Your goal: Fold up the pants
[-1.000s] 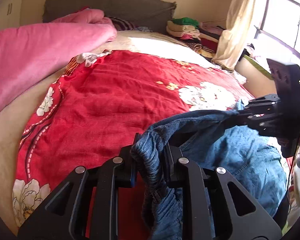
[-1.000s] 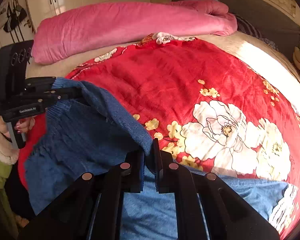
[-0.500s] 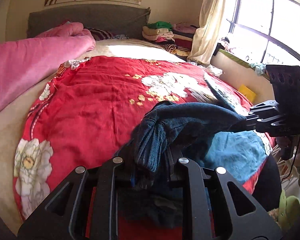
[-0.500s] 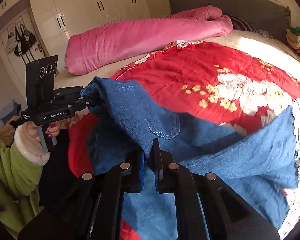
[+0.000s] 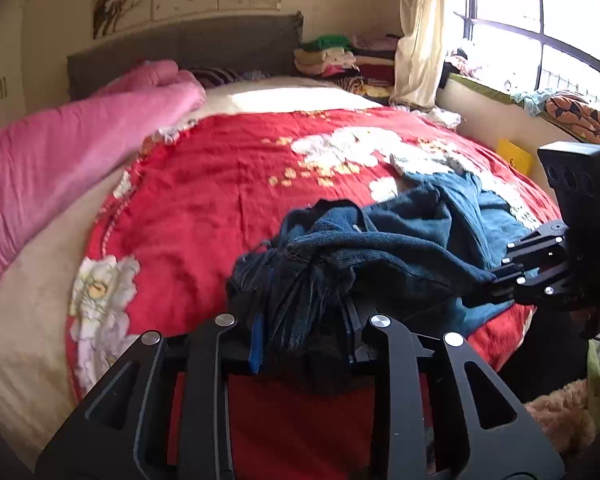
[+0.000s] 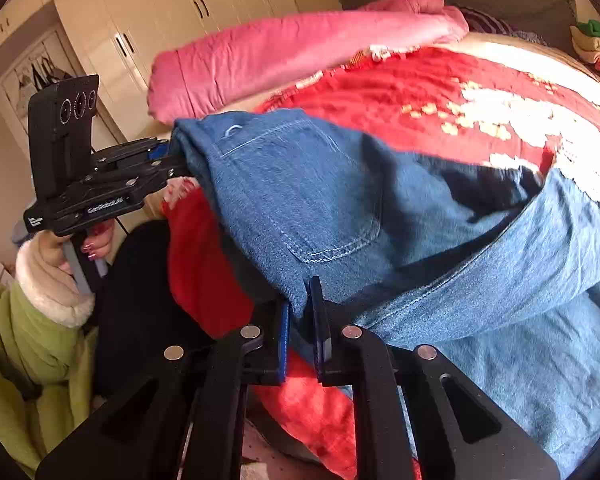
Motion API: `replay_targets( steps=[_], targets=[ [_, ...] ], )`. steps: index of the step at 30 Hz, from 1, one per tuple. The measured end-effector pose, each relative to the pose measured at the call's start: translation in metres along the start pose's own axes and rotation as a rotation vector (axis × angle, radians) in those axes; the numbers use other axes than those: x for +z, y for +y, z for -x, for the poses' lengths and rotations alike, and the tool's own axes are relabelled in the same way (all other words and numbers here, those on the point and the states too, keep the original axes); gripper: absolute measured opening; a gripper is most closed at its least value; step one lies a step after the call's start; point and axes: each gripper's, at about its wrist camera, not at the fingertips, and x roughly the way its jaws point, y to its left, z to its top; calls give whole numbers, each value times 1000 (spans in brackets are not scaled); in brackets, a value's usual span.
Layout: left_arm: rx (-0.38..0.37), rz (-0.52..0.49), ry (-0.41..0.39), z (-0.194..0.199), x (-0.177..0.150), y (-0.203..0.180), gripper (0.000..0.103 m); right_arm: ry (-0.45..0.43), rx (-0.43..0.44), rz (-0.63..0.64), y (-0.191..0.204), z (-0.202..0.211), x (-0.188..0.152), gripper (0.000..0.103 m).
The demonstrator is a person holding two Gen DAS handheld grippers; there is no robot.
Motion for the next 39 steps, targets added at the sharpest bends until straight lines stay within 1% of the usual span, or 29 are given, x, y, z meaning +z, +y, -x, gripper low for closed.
replay_targets(
  steps=[1,3,5,7,8,11,13,15,16,17,19,20,21,23,25,27,29,30,31,33,35,36,38,39],
  targets=[
    [5,4,-1,0,3,3,31,-6,-7,7,2,-1,0,10],
    [25,46,70,-10,-1,14,36,16,-19,10,2,-8,-4,10],
    [9,87,119,-15,-17,21,41,50,-20,-11,-2,-14,-7,10],
    [1,116,145,-12,-31,24,46,69,-26,-29,-4,-21,-13,11],
    [9,129,155,-9,-38,26,46,77,-23,-37,-4,-24,-13,11],
    [71,170,168,4,-50,38,48,87,-29,-47,-4,-29,-17,11],
    [102,225,166,17,-55,54,48,81,-30,-45,-4,-28,-18,12],
    [129,266,144,32,-52,63,48,76,-30,-44,-2,-28,-20,14],
    [126,276,125,39,-48,63,48,73,-27,-44,-1,-29,-22,19],
    [119,275,107,44,-42,60,48,71,-20,-46,0,-30,-22,23],
    [90,246,80,47,-26,47,48,64,1,-51,2,-29,-22,28],
    [70,226,72,44,-18,38,48,64,5,-47,4,-29,-22,29],
    [32,211,70,37,-10,28,48,66,2,-40,7,-30,-23,30],
    [-43,180,77,20,4,6,48,69,3,-34,11,-28,-23,34],
    [-102,130,114,-3,12,-20,48,63,11,-43,14,-23,-23,37],
    [-109,80,179,-26,9,-40,47,51,18,-52,15,-14,-25,39],
    [-65,36,240,-45,-3,-48,45,27,5,-58,16,-1,-28,40],
    [-37,38,276,-54,-11,-47,43,13,-2,-66,16,6,-29,41],
    [-27,51,302,-61,-20,-42,40,-4,-11,-75,15,12,-29,42],
    [-64,98,302,-65,-31,-32,40,-27,-38,-71,14,18,-27,42],
    [-72,86,285,-66,-36,-30,39,-27,-63,-51,15,14,-22,42],
    [-69,71,282,-67,-38,-31,39,-19,-69,-49,14,11,-19,42],
    [-74,77,284,-71,-41,-30,39,9,-80,-49,11,-2,-16,42],
    [-80,83,279,-73,-42,-29,39,40,-117,-55,8,-9,-16,42]
  ],
)
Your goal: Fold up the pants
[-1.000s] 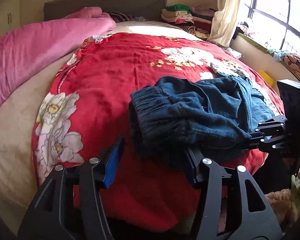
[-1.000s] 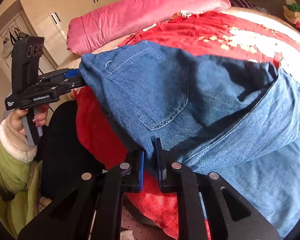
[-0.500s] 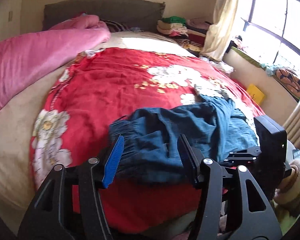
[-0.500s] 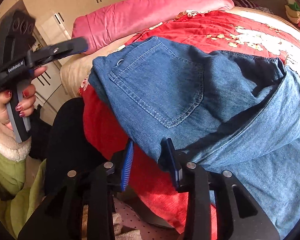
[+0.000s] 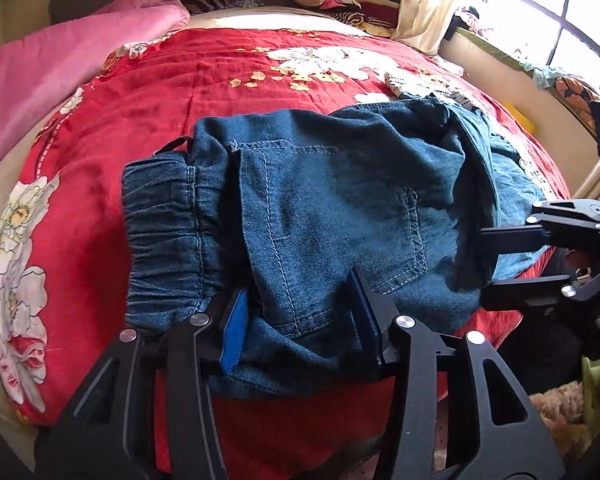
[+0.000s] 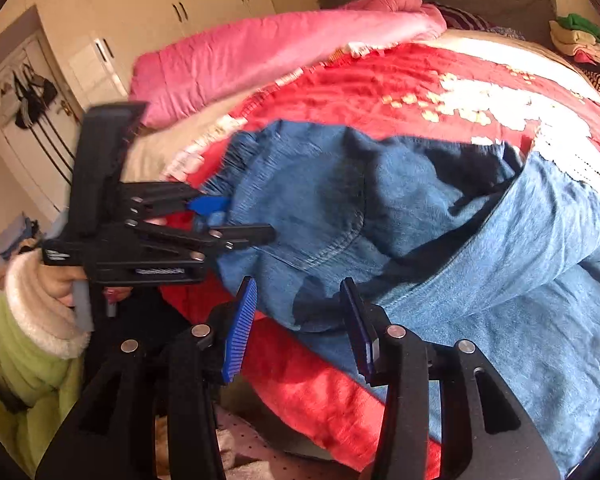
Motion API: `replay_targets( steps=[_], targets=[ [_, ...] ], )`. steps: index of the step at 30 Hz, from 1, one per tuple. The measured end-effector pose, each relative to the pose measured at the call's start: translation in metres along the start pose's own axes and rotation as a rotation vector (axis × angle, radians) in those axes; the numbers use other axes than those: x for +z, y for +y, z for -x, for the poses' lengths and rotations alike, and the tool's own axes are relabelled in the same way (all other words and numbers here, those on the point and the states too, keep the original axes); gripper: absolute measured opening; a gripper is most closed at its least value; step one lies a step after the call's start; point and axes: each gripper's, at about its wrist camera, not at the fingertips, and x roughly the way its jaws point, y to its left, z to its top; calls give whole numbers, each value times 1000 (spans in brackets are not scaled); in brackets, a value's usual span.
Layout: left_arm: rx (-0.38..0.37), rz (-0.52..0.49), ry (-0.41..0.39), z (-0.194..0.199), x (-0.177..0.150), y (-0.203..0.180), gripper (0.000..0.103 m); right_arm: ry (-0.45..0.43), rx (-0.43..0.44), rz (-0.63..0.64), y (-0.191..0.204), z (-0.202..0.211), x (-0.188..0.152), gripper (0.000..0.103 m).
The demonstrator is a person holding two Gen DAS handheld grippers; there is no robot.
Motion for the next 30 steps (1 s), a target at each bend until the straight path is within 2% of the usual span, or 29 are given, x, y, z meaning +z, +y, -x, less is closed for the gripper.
replay_targets(
  steps=[1,2,7,9,12,15,17,19,21,24,28,30],
  targets=[
    [-5,2,-2,-2,0,1,39,50,-46,-11,-5,-11,-3,42],
    [-10,1,-3,-3,0,1,39,79,-49,-28,-10,-19,-7,42],
    [-5,-9,-38,-3,-1,-2,39,25,-4,-62,-16,-8,-9,42],
    [-24,-4,-68,7,-1,-4,41,-25,38,-88,-21,13,-8,42],
    [-67,19,-128,31,5,-9,46,-115,47,-154,-38,49,-8,49],
    [-101,15,-179,52,13,-21,49,-181,-10,-215,-58,80,-11,56],
    [-128,-21,-201,62,20,-36,52,-208,-65,-244,-72,94,-12,60],
    [-149,-58,-194,63,29,-53,58,-217,-122,-271,-83,103,-11,65],
    [-127,-83,-180,60,37,-71,58,-231,-144,-307,-95,109,-10,68],
    [-65,-111,-201,57,47,-92,58,-254,-182,-348,-113,120,-9,73],
    [-204,-139,-132,30,57,-113,59,-249,-209,-349,-131,122,-2,79],
    [-206,-134,-91,6,60,-119,58,-237,-232,-343,-138,118,8,79]
  ],
)
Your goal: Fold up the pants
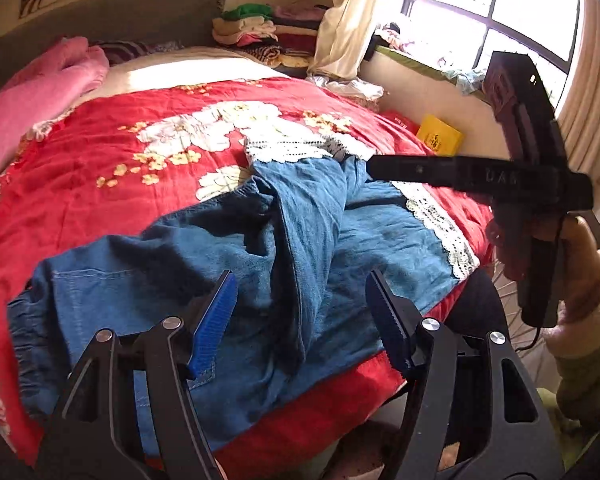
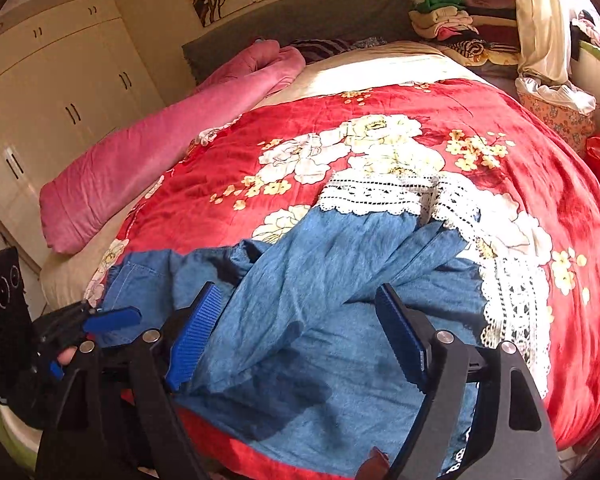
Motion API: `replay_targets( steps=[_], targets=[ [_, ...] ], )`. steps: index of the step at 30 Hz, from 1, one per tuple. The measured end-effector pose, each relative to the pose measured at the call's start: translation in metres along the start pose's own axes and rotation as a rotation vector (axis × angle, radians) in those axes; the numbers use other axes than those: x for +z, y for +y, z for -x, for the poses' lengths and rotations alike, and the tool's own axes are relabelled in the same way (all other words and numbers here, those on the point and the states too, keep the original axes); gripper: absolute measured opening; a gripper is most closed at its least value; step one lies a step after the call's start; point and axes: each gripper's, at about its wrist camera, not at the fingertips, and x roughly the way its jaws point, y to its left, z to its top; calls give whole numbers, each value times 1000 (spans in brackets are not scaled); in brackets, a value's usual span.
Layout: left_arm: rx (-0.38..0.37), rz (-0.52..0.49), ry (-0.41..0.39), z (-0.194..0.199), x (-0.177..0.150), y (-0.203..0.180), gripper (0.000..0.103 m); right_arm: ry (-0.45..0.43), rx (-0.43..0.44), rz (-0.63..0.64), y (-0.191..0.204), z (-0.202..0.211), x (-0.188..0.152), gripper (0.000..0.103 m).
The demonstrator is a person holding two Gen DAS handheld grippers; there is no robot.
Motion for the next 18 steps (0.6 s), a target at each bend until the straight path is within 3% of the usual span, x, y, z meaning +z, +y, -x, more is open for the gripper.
replay_targets(
  steps=[5,7,18],
  targets=[
    [-51,59,82,-42,-6,10,36,31,-39,35,1,-23,23,79],
    [-73,69,101,-50,-11,11,20,55,-61,55,1,-38,34,79],
    [-138,79,79,-63,-25,13,7,194,-227,134,8,-146,89,79]
  ],
)
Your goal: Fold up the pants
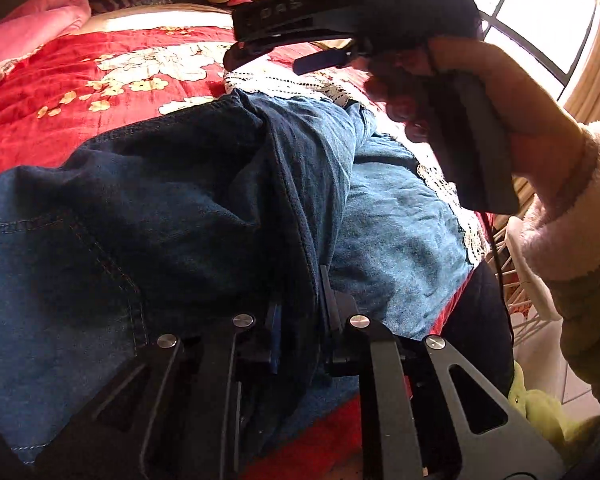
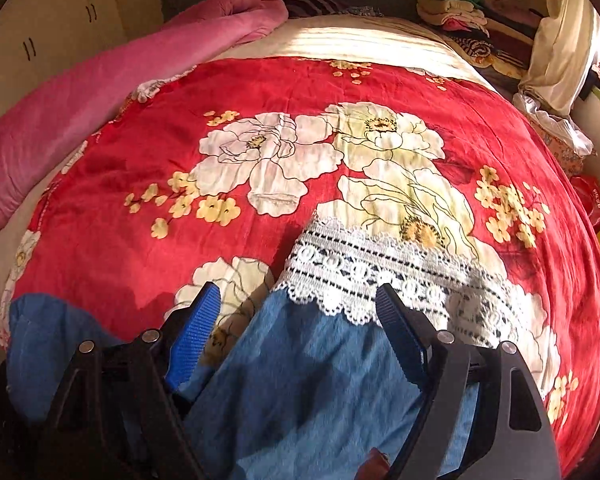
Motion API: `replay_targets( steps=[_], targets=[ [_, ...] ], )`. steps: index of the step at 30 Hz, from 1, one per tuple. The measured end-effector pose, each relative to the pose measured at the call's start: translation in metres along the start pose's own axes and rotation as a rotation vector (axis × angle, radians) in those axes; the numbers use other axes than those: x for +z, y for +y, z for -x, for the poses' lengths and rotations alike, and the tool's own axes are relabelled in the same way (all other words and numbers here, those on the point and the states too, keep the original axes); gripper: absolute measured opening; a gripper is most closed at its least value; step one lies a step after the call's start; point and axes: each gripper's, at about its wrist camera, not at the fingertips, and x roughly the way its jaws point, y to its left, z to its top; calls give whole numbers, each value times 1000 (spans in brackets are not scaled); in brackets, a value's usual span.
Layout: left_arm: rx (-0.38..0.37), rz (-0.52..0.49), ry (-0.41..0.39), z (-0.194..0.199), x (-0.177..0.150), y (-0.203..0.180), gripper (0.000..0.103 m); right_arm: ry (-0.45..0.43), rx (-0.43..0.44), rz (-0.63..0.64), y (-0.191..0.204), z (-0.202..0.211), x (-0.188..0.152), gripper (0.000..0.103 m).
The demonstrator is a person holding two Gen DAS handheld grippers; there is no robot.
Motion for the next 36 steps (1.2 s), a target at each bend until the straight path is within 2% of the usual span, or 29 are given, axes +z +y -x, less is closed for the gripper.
replay_targets(
  steps=[4,6,8,9,10,11,13,16,22,29,33,36],
  targets=[
    [-29,2,-9,2,-1,-1,4,75,-68,16,5,-39,18,77],
    [-42,-8,-10,2,-2,-3,4,118,-113,25,6,-58,23,68],
    [-32,-20,-13,1,-1,-5,4,115,-133,34,1,-69,24,34],
    [-29,-21,-15,2,-1,-5,3,99,-129,33,-4,-68,24,27],
    [-30,-15,-21,3,-1,-3,3,90,-118,13,-11,-64,22,11],
    [-34,-10,-26,4,0,-2,2,73,-83,-23,-21,-57,20,9],
    [-42,-2,-39,7,1,1,1,17,1,-116,-43,-31,13,8],
    [-43,-16,-59,12,2,-1,1,-71,75,-228,-76,20,-9,7],
    [-36,-51,-89,19,4,-5,1,-182,120,-397,-133,105,-77,7],
    [-8,-84,-105,26,4,-13,1,-196,172,-517,-153,137,-164,7],
    [5,-111,-131,38,5,-17,1,-212,200,-553,-148,149,-199,7],
    [16,-140,-123,39,3,-21,1,-191,206,-553,-145,152,-219,7]
  ],
)
